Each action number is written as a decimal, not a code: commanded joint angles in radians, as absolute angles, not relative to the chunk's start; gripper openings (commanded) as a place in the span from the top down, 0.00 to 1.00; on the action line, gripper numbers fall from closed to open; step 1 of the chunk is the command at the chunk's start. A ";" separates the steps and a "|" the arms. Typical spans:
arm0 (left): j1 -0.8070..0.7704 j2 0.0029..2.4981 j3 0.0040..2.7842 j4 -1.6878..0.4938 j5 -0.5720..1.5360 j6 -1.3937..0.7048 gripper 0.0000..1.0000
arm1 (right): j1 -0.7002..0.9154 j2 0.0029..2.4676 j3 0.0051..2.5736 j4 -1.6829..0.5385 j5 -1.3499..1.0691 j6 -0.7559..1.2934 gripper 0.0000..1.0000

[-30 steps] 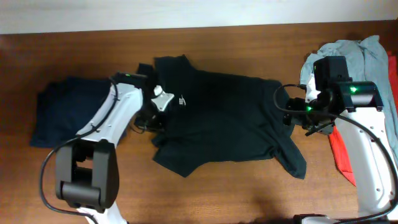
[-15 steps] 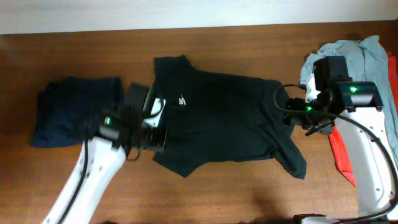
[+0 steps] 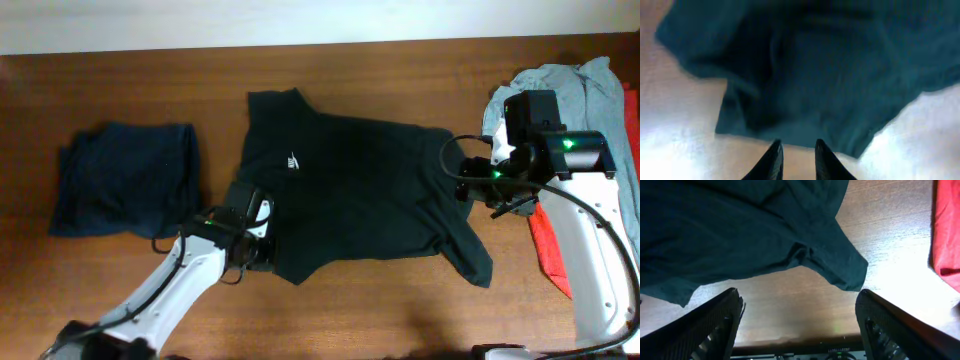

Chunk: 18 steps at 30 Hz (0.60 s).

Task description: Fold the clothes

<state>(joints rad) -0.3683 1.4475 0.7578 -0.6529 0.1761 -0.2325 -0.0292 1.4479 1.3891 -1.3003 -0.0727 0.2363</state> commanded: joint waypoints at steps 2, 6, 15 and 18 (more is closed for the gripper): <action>-0.368 1.598 0.754 -0.552 0.187 -0.262 0.82 | -0.027 1.449 1.388 -1.298 -0.075 0.244 0.26; -0.363 1.676 0.754 -0.562 0.185 -0.363 1.00 | -0.027 1.449 1.388 -1.306 -0.075 0.243 0.25; -0.224 1.640 0.754 -0.874 0.168 -0.595 0.99 | -0.027 1.449 1.388 -1.309 -0.075 0.243 0.26; -0.148 1.604 0.754 -0.975 0.168 -0.595 0.99 | -0.027 1.449 1.388 -1.304 -0.075 0.243 0.26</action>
<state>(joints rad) -0.2153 1.6287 0.7826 -0.9146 0.2020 -0.5369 -0.0292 1.4479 1.3891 -1.3075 -0.0727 0.2359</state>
